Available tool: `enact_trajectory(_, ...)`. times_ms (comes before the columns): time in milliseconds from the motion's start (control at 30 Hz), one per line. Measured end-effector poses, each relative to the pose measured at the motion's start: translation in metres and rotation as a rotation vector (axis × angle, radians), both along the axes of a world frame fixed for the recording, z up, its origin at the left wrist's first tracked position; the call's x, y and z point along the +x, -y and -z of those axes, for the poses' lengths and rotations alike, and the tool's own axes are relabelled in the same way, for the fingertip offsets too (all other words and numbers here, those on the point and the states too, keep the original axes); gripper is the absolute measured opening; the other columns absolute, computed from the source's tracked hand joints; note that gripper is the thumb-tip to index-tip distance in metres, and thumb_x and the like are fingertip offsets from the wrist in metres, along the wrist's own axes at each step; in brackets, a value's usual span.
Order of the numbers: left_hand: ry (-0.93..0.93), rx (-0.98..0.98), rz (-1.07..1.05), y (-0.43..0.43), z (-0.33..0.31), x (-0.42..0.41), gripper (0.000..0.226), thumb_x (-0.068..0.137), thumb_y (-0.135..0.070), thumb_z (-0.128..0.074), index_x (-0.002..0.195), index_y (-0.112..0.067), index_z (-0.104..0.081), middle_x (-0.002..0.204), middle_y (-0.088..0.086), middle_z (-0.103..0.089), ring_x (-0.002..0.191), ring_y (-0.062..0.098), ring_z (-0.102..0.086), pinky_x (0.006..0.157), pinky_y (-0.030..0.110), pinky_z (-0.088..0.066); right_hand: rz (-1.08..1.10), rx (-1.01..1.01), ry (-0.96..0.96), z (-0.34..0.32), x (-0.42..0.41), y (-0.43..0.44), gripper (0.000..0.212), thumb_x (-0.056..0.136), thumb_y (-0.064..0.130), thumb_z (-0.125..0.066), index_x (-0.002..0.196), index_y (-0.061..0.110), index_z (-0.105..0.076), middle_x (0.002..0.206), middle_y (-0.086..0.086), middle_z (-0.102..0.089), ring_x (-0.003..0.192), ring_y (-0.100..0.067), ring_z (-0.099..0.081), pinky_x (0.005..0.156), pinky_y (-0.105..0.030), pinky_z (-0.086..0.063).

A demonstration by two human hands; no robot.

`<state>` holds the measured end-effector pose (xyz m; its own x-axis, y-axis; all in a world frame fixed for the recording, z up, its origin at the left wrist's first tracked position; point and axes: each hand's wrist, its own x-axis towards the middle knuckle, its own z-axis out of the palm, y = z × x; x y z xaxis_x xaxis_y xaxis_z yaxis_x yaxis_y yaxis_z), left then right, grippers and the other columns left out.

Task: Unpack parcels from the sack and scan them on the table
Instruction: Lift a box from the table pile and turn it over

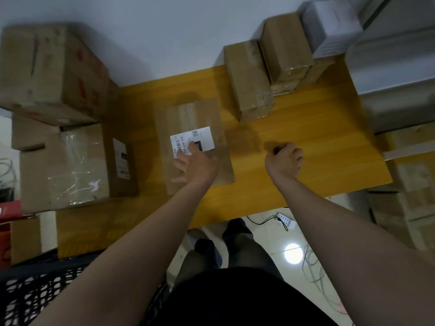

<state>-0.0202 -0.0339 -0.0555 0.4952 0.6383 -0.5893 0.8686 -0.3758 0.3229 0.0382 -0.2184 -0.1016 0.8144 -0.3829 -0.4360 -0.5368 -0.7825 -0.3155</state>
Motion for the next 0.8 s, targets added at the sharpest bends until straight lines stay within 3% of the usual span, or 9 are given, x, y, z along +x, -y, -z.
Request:
enact_trajectory(100, -0.082, -0.08, -0.052, 0.017, 0.005, 0.021, 0.093, 0.092, -0.048, -0.069, 0.16, -0.022, -0.012, 0.168, 0.019, 0.001, 0.153, 0.048, 0.008, 0.119, 0.071, -0.016, 0.112, 0.02, -0.18, 0.008, 0.02, 0.025, 0.065, 0.097, 0.03, -0.062, 0.149, 0.012, -0.028, 0.153, -0.017, -0.03, 0.14, -0.041, -0.028, 0.112, -0.05, -0.031)
enact_trajectory(167, -0.144, -0.047, -0.052, 0.024, 0.015, 0.028, 0.104, 0.088, -0.056, -0.072, 0.161, -0.02, -0.008, 0.168, 0.02, 0.006, 0.151, 0.052, 0.014, 0.117, 0.069, -0.018, 0.128, 0.093, -0.362, 0.018, 0.032, 0.04, 0.07, 0.099, 0.028, -0.06, 0.153, 0.009, -0.02, 0.154, -0.018, -0.033, 0.142, -0.04, -0.031, 0.113, -0.051, -0.034)
enact_trajectory(233, -0.215, 0.02, -0.036, 0.029, 0.027, 0.035, 0.115, 0.081, -0.063, -0.075, 0.16, -0.019, -0.003, 0.167, 0.021, 0.008, 0.15, 0.055, 0.015, 0.114, 0.072, -0.021, 0.111, 0.197, -0.486, 0.027, 0.038, 0.049, 0.073, 0.101, 0.021, -0.055, 0.158, 0.002, -0.014, 0.146, -0.022, -0.043, 0.133, -0.04, -0.045, 0.103, -0.043, -0.041)
enact_trajectory(267, -0.245, 0.054, -0.03, 0.032, 0.033, 0.038, 0.121, 0.077, -0.066, -0.077, 0.159, -0.018, -0.002, 0.166, 0.022, 0.007, 0.149, 0.057, 0.014, 0.112, 0.074, -0.023, 0.098, 0.227, -0.516, 0.031, 0.04, 0.053, 0.067, 0.102, 0.016, -0.053, 0.157, -0.001, -0.019, 0.134, -0.022, -0.05, 0.12, -0.038, -0.053, 0.091, -0.039, -0.043)
enact_trajectory(333, -0.276, 0.115, -0.017, 0.033, 0.046, 0.043, 0.126, 0.07, -0.068, -0.081, 0.156, -0.018, -0.003, 0.162, 0.024, 0.004, 0.146, 0.06, 0.01, 0.108, 0.076, -0.026, 0.051, 0.249, -0.536, 0.037, 0.043, 0.055, 0.047, 0.101, 0.009, -0.052, 0.146, -0.004, -0.041, 0.103, -0.017, -0.054, 0.088, -0.03, -0.056, 0.074, -0.037, -0.042)
enact_trajectory(467, -0.286, 0.167, 0.018, 0.032, 0.064, 0.042, 0.118, 0.065, -0.059, -0.083, 0.14, -0.022, 0.0, 0.158, 0.022, 0.001, 0.141, 0.064, 0.01, 0.103, 0.08, -0.029, -0.049, 0.357, -0.569, 0.041, 0.045, 0.05, 0.043, 0.095, 0.007, -0.066, 0.135, 0.0, -0.051, 0.116, -0.02, -0.059, 0.101, -0.036, -0.059, 0.075, -0.04, -0.046)
enact_trajectory(567, -0.306, 0.167, 0.08, 0.032, 0.066, 0.036, 0.115, 0.065, -0.053, -0.08, 0.139, -0.029, 0.006, 0.159, 0.011, 0.006, 0.138, 0.06, 0.022, 0.095, 0.086, -0.03, 0.024, 0.495, -0.489, 0.031, 0.053, 0.037, 0.024, 0.092, 0.01, -0.067, 0.115, 0.004, -0.062, 0.088, -0.015, -0.06, 0.078, -0.031, -0.057, 0.066, -0.04, -0.044)
enact_trajectory(667, -0.336, 0.154, 0.171, 0.024, 0.062, 0.025, 0.111, 0.07, -0.046, -0.079, 0.14, -0.031, 0.005, 0.158, 0.007, 0.009, 0.137, 0.059, 0.026, 0.091, 0.092, -0.02, 0.004, 0.653, -0.342, 0.007, 0.066, 0.017, 0.01, 0.091, 0.02, -0.07, 0.093, 0.011, -0.066, 0.07, -0.008, -0.06, 0.061, -0.024, -0.057, 0.056, -0.035, -0.047)
enact_trajectory(800, -0.393, 0.109, 0.357, -0.003, 0.057, -0.004, 0.106, 0.072, -0.032, -0.084, 0.14, -0.031, -0.003, 0.158, 0.003, 0.023, 0.142, 0.058, 0.029, 0.093, 0.094, -0.008, -0.229, 0.849, -0.297, -0.03, 0.078, -0.019, 0.022, 0.09, 0.025, -0.074, 0.076, 0.009, -0.068, 0.058, -0.005, -0.063, 0.048, -0.022, -0.06, 0.049, -0.034, -0.048)
